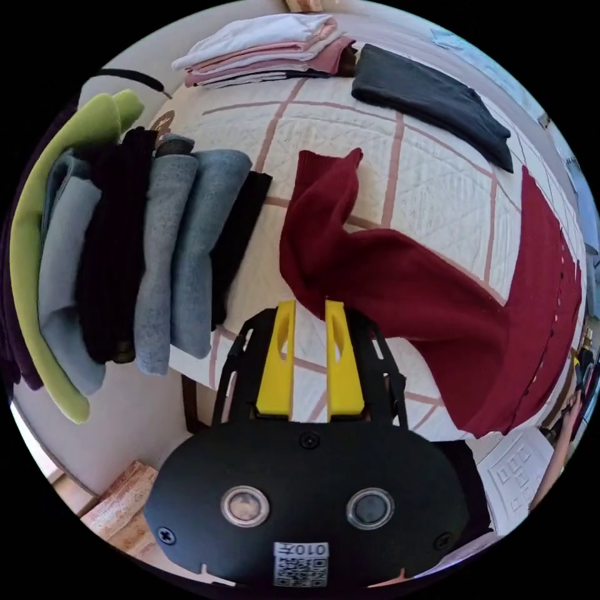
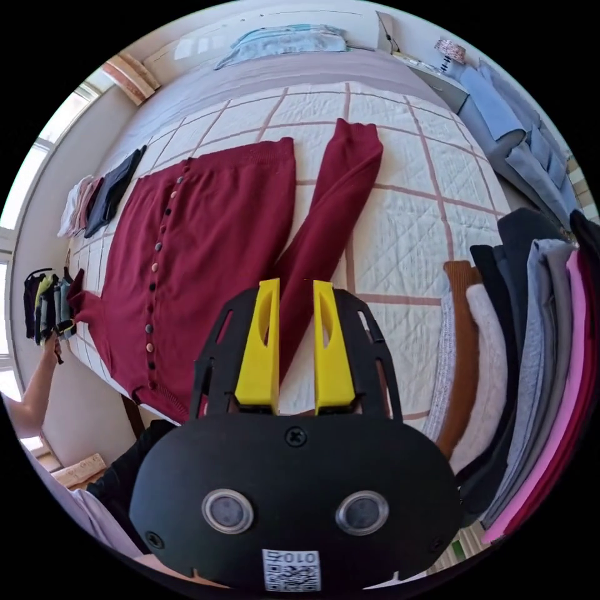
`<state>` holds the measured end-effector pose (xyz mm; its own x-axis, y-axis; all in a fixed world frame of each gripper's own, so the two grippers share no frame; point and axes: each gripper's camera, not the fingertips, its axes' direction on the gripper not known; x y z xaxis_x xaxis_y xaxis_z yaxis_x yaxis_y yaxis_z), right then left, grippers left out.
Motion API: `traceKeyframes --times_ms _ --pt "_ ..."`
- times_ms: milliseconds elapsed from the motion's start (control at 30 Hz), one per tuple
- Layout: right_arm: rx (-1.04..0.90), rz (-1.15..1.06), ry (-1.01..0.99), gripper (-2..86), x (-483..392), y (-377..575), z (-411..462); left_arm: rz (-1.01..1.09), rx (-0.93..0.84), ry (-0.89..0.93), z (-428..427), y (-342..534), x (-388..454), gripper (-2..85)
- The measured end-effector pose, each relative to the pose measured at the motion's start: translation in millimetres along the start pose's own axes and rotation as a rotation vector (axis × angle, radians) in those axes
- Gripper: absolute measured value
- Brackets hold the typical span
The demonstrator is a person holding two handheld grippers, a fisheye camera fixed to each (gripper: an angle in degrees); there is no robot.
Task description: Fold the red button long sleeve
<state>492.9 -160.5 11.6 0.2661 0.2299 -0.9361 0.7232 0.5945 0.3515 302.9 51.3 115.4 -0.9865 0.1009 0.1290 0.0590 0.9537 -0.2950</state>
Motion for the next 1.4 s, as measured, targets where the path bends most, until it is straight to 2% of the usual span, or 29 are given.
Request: traceKeyframes --times_ms 133,200,267,333,467,533,633,767,833,933,1000,1100,1167,1200,1300,1367,1400 --pt "0.021 0.039 -0.04 7.6 29 -9 20 -0.191 0.05 0.194 -5 57 6 5.7" --pt "0.029 0.044 -0.065 7.6 39 -17 30 -0.193 0.084 0.204 -11 75 33 6.0" --pt "0.015 0.047 -0.225 6.6 51 -27 47 -0.116 0.129 0.223 -18 84 77 6.2" --pt "0.0 0.016 -0.288 4.8 49 -29 51 0.078 0.177 0.319 -25 80 155 6.6" --pt "0.177 -0.174 -0.082 3.9 6 -3 -8 0.416 0.203 0.546 -32 61 288 7.9" --pt "0.26 -0.317 -0.114 3.8 -21 16 -29 0.596 0.218 0.68 -39 49 373 8.9" --pt "0.273 -0.521 -0.147 3.7 -63 42 -30 0.719 0.177 0.824 -40 27 461 10.5" --pt "0.218 -0.685 -0.258 3.9 -111 72 2 0.762 -0.011 0.844 -11 3 541 11.6" --pt "0.186 -0.722 -0.295 4.0 -128 85 16 0.865 -0.144 0.7 17 12 581 11.6" --pt "0.136 -0.716 -0.245 4.2 -140 105 31 0.979 -0.175 0.476 42 39 602 10.3" --pt "0.142 -0.674 -0.272 4.8 -129 114 28 0.997 -0.159 0.393 52 52 602 9.0" --pt "0.191 -0.493 -0.297 9.9 -83 119 18 0.981 -0.072 0.329 54 61 594 6.0" --pt "0.218 -0.465 -0.191 13.3 -60 124 21 0.993 -0.013 0.421 45 63 590 4.6" --pt "0.211 -0.48 -0.169 14.0 -59 125 25 1.019 0.025 0.523 35 64 588 3.9" --pt "0.088 -0.598 -0.107 15.0 -64 125 57 1.119 0.14 0.748 -4 72 596 2.8" --pt "0.068 -0.503 -0.066 6.8 -49 119 64 1.21 0.198 0.888 -31 78 610 2.5" --pt "0.088 -0.451 -0.065 5.8 -41 117 61 1.284 0.226 0.958 -49 82 624 2.3"
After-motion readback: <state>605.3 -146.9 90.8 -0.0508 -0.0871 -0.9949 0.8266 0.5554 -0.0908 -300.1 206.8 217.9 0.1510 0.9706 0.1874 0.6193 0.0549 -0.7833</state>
